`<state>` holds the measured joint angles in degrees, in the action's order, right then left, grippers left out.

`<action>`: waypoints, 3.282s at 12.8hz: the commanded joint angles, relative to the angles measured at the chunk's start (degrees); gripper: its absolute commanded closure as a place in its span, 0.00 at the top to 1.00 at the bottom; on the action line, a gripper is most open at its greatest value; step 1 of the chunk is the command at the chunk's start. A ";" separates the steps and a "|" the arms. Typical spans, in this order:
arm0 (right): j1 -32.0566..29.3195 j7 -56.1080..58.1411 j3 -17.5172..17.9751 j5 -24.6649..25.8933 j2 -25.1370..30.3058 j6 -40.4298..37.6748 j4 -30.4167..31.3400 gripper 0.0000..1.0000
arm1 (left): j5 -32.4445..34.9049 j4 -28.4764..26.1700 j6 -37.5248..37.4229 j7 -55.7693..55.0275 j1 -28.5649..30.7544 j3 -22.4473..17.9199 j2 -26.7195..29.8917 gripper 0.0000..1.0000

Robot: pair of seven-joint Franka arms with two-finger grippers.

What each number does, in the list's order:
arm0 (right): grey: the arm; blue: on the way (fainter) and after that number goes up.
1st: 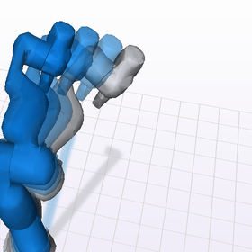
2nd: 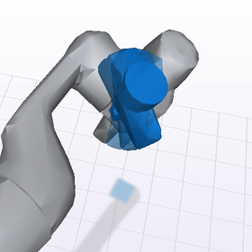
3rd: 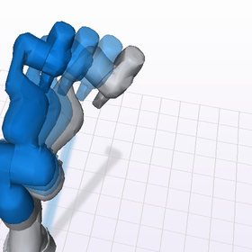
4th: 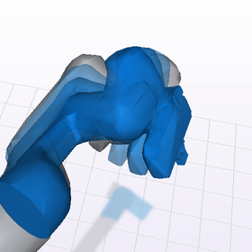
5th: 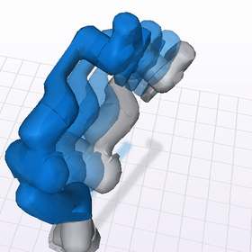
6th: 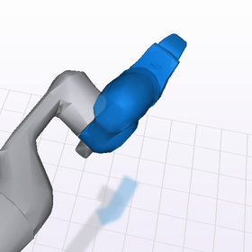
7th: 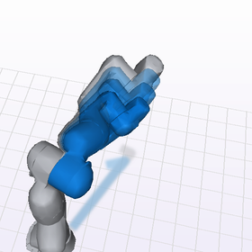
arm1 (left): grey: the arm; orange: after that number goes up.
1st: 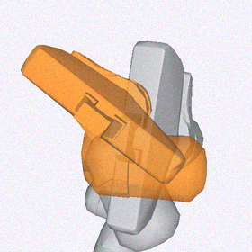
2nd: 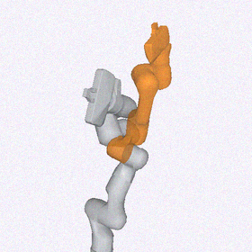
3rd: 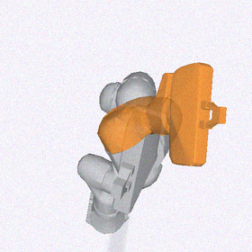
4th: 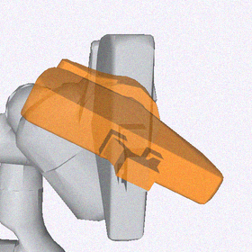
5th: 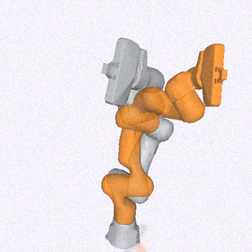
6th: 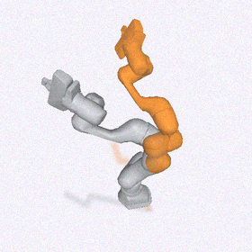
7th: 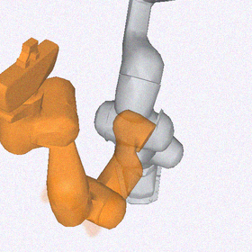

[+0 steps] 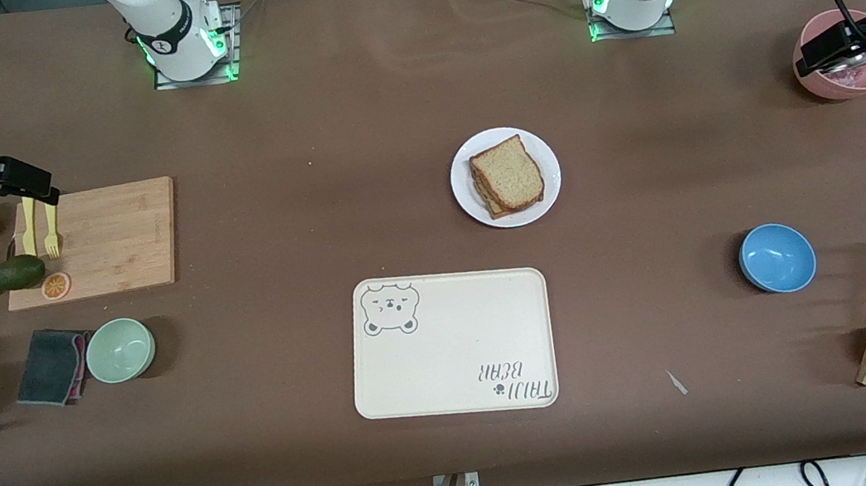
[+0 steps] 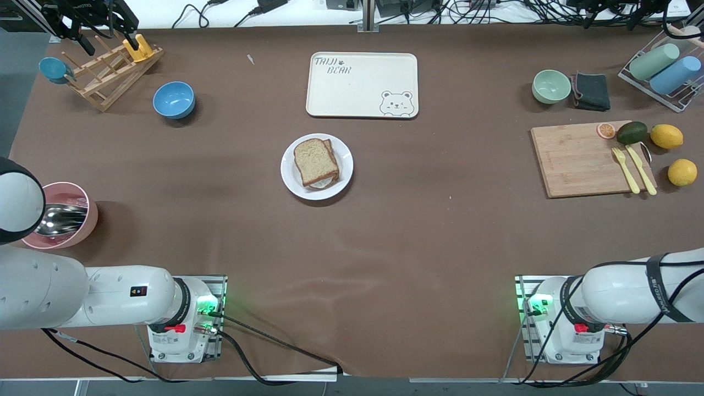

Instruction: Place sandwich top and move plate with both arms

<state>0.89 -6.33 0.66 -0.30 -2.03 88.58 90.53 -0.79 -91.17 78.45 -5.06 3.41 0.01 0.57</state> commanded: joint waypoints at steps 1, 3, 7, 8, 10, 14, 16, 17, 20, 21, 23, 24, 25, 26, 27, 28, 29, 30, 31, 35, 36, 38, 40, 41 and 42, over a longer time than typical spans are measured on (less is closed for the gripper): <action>0.07 0.35 -0.13 -0.93 -0.61 -0.34 -1.67 1.00 | -1.41 0.38 -0.84 0.40 0.55 0.25 0.49 1.00; 1.04 0.52 -0.13 -0.84 -1.13 -0.34 -1.93 1.00 | -1.41 0.38 -0.84 0.40 0.55 0.25 0.48 1.00; 0.87 0.61 -0.30 -0.76 -1.31 -0.42 -2.90 1.00 | -1.41 0.38 -0.84 0.40 0.55 0.25 0.49 1.00; 0.87 0.70 -0.39 -0.76 -1.31 -0.42 -2.90 1.00 | -1.41 0.38 -0.84 0.40 0.55 0.25 0.49 1.00; 0.87 0.44 -0.39 -0.49 -1.31 -0.42 -2.90 1.00 | -1.41 0.38 -0.84 0.40 0.55 0.25 0.48 1.00; 0.78 0.70 -0.39 -0.67 -1.48 -0.34 -2.99 1.00 | -1.41 0.38 -0.84 0.49 0.55 0.25 0.40 1.00; 0.95 0.61 -0.39 -0.84 -2.27 -0.34 -3.34 1.00 | -1.41 0.38 -0.84 0.57 0.55 0.25 0.40 1.00; 0.95 0.44 -0.30 -0.84 -2.45 -0.34 -3.34 1.00 | -1.41 0.38 -0.84 0.57 0.55 0.25 0.40 1.00; 1.04 0.17 -0.22 -0.84 -3.68 -0.34 -4.13 1.00 | -1.41 0.38 -0.84 0.49 0.55 0.25 0.40 1.00; 1.04 0.17 -0.22 -0.76 -3.68 -0.34 -4.13 1.00 | -1.41 0.38 -0.84 0.49 0.55 0.25 0.40 1.00; 0.96 0.26 -0.30 -0.41 -3.68 -0.34 -4.13 1.00 | -1.41 0.38 -0.84 0.49 0.55 0.25 0.40 1.00; 0.78 0.35 -0.39 -0.49 -3.68 -0.34 -4.48 1.00 | -1.41 0.38 -0.84 0.49 0.55 0.25 0.40 1.00; 0.78 -0.09 -0.48 -0.41 -3.77 -0.34 -4.57 1.00 | -1.41 0.38 -0.76 0.49 0.55 0.25 0.40 1.00; 0.78 -0.18 -0.48 -0.32 -3.77 -0.25 -4.57 1.00 | -1.41 0.38 -0.75 0.49 0.55 0.25 0.31 1.00; 0.87 -0.35 -0.39 -0.32 -3.86 -0.07 -4.57 1.00 | -1.41 0.38 -0.75 0.49 0.55 0.25 0.31 1.00; 0.87 -0.35 -0.48 -0.32 -4.03 0.45 -4.57 1.00 | -1.41 0.38 -0.75 0.49 0.55 0.25 0.31 1.00; 0.69 -0.35 -0.48 -0.40 -4.12 0.72 -4.57 1.00 | -1.41 0.38 -0.75 0.49 0.55 0.25 0.31 1.00; 0.52 -0.44 -0.57 -0.40 -4.12 0.81 -4.57 1.00 | -1.41 0.38 -0.75 0.49 0.55 0.25 0.31 1.00; 0.51 -0.44 -0.57 -0.32 -4.12 0.89 -4.57 1.00 | -1.41 0.38 -0.75 0.49 0.55 0.25 0.31 1.00; 0.17 0.25 -0.65 -0.14 -4.12 1.59 -4.57 1.00 | -1.41 0.38 -0.67 0.49 0.55 0.25 0.31 1.00; -0.01 0.17 -0.74 -0.40 -4.12 1.60 -4.57 1.00 | -1.41 0.38 -0.67 0.49 0.55 0.25 0.31 1.00; -0.54 -0.26 -0.74 -0.23 -4.12 1.69 -4.57 1.00 | -1.41 0.47 -0.49 0.40 0.55 0.25 0.22 1.00; -0.71 0.08 -1.35 -0.05 -4.12 1.69 -4.66 1.00 | -1.41 0.47 -0.49 0.40 0.55 0.25 0.22 1.00; -0.72 0.09 -2.40 -0.14 -4.12 1.69 -4.57 1.00 | -1.41 0.56 -0.40 0.49 0.55 0.25 0.13 1.00; -0.72 0.17 -2.50 -0.14 -4.12 1.69 -4.57 1.00 | -1.41 0.47 -0.40 0.40 0.55 0.25 0.13 1.00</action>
<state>0.67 -6.43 -1.42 -0.28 -5.56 90.70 87.50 -0.79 -91.17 78.45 -5.06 3.41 0.01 0.57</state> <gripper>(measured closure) 0.000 0.000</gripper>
